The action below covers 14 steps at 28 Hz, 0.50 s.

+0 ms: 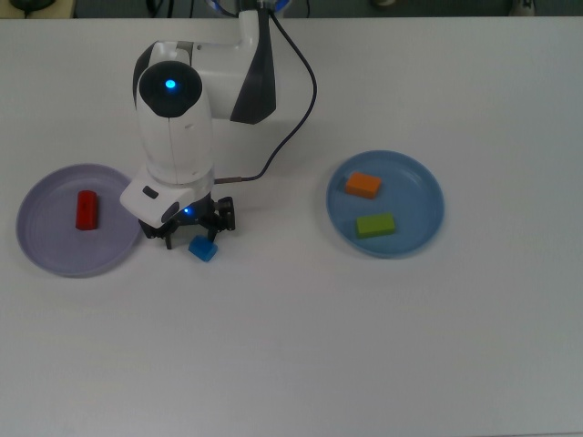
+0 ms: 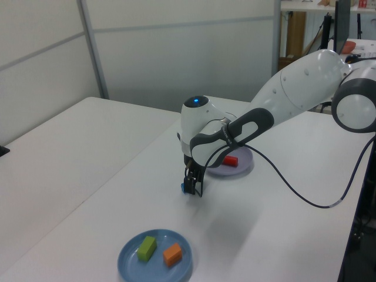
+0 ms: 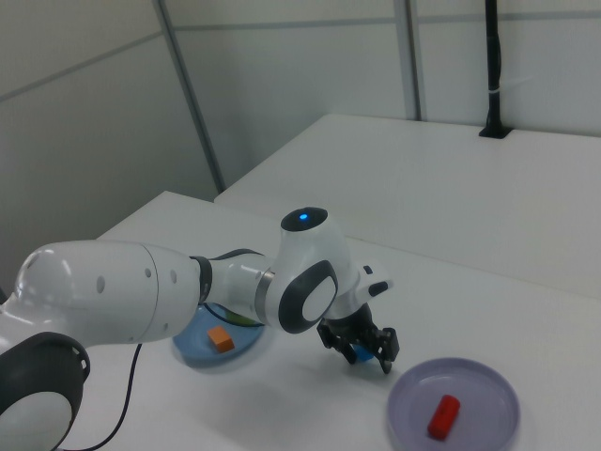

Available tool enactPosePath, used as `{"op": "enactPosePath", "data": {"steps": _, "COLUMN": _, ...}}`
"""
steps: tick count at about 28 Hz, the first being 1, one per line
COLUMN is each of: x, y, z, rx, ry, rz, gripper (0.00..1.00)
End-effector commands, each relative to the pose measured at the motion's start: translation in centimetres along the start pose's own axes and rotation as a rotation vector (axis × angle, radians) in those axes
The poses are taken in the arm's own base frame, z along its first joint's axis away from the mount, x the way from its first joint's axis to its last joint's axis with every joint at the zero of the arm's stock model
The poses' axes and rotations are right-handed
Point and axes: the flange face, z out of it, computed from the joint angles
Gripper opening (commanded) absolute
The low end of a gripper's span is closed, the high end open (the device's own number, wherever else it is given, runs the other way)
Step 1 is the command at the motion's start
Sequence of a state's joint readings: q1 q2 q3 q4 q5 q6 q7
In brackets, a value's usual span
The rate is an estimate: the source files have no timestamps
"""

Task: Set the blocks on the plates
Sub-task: 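Move the gripper to the blue block and grasp it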

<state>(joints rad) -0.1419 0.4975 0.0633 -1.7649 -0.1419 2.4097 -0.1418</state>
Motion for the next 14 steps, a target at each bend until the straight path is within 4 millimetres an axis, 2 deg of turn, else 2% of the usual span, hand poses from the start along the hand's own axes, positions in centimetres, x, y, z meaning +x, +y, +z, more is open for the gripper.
{"op": "enactPosePath", "data": {"steps": 1, "x": 0.6, "y": -2.0, "z": -0.2, "rx": 0.019, "ry": 0.023, "rz": 0.026, "gripper": 0.71}}
{"op": "enactPosePath", "data": {"steps": 3, "x": 0.7, "y": -2.3, "z": -0.2, "rx": 0.022, "ry": 0.026, "rz": 0.027, "gripper": 0.67}}
{"op": "enactPosePath", "data": {"steps": 5, "x": 0.9, "y": -3.3, "z": -0.2, "rx": 0.029, "ry": 0.028, "rz": 0.012, "gripper": 0.68}}
{"op": "enactPosePath", "data": {"steps": 10, "x": 1.3, "y": -3.7, "z": 0.6, "rx": 0.027, "ry": 0.032, "rz": -0.001, "gripper": 0.77}}
{"op": "enactPosePath", "data": {"steps": 12, "x": 1.7, "y": -3.6, "z": 0.4, "rx": 0.023, "ry": 0.055, "rz": 0.000, "gripper": 0.74}}
{"op": "enactPosePath", "data": {"steps": 13, "x": 1.8, "y": -3.7, "z": 0.6, "rx": 0.025, "ry": 0.060, "rz": -0.001, "gripper": 0.69}}
{"op": "enactPosePath", "data": {"steps": 14, "x": 1.8, "y": -3.6, "z": 0.7, "rx": 0.024, "ry": 0.064, "rz": 0.000, "gripper": 0.61}}
